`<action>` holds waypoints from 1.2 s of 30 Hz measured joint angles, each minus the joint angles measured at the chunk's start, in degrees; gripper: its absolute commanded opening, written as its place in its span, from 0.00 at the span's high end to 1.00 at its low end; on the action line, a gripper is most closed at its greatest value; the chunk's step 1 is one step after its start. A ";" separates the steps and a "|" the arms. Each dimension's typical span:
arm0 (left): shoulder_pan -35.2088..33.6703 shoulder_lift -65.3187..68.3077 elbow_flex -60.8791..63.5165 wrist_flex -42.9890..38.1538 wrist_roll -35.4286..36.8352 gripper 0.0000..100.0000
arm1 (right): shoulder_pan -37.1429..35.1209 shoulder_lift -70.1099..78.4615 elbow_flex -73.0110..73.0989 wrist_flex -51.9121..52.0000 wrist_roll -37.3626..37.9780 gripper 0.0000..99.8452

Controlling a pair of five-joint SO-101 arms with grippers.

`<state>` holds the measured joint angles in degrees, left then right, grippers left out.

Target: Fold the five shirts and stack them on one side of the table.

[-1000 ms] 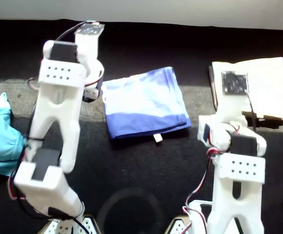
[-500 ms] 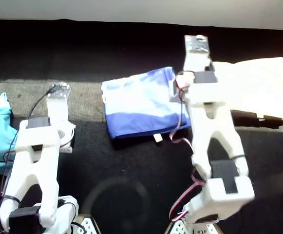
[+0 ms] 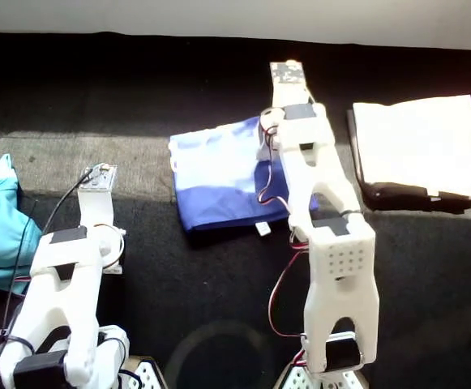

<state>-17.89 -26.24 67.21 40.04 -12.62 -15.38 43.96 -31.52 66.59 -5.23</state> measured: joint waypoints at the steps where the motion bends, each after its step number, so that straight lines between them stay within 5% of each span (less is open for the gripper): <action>1: 0.00 0.00 0.00 0.00 0.00 0.99 | 0.00 2.37 -2.11 0.00 0.00 0.63; 3: 0.00 0.00 0.00 0.00 0.00 0.99 | 0.00 6.24 -6.51 0.70 0.00 0.69; 7: 0.00 0.00 0.00 0.00 0.00 0.99 | -0.18 12.22 -15.30 5.54 0.00 1.00; 26: 0.00 0.00 0.09 0.00 0.00 0.99 | 2.73 21.89 -60.22 33.41 11.25 0.99; 36: 0.00 0.00 0.18 -0.09 0.00 0.99 | 13.71 16.00 -62.33 34.11 18.90 0.99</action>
<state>-17.89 -26.24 67.38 39.96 -12.62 -1.67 59.96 -93.85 100.70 13.67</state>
